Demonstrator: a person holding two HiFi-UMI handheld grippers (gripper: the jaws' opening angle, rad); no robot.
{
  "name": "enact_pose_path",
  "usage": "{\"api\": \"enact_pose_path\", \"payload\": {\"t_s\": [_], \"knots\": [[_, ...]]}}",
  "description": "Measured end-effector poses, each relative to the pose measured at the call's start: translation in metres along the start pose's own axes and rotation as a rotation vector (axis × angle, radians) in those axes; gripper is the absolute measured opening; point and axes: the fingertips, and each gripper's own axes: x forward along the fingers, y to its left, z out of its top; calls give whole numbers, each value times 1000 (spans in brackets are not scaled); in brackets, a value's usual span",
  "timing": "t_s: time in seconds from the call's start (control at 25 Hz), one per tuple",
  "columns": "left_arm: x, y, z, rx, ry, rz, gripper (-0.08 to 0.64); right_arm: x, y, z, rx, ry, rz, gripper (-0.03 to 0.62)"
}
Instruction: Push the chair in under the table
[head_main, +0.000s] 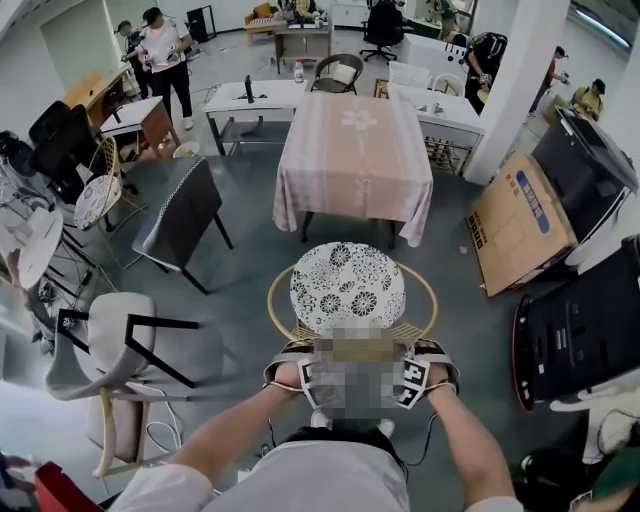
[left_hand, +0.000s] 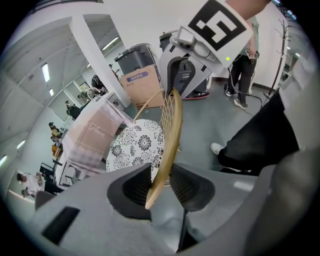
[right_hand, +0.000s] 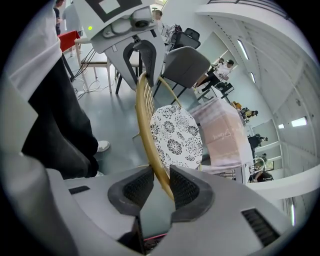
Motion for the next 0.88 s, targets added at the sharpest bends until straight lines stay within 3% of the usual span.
{"api": "enact_pose_path", "payload": {"t_s": [0.88], "knots": [[16,70,-27,-30,66,55,133,23,-35,41,40,-2,-7,84]]}}
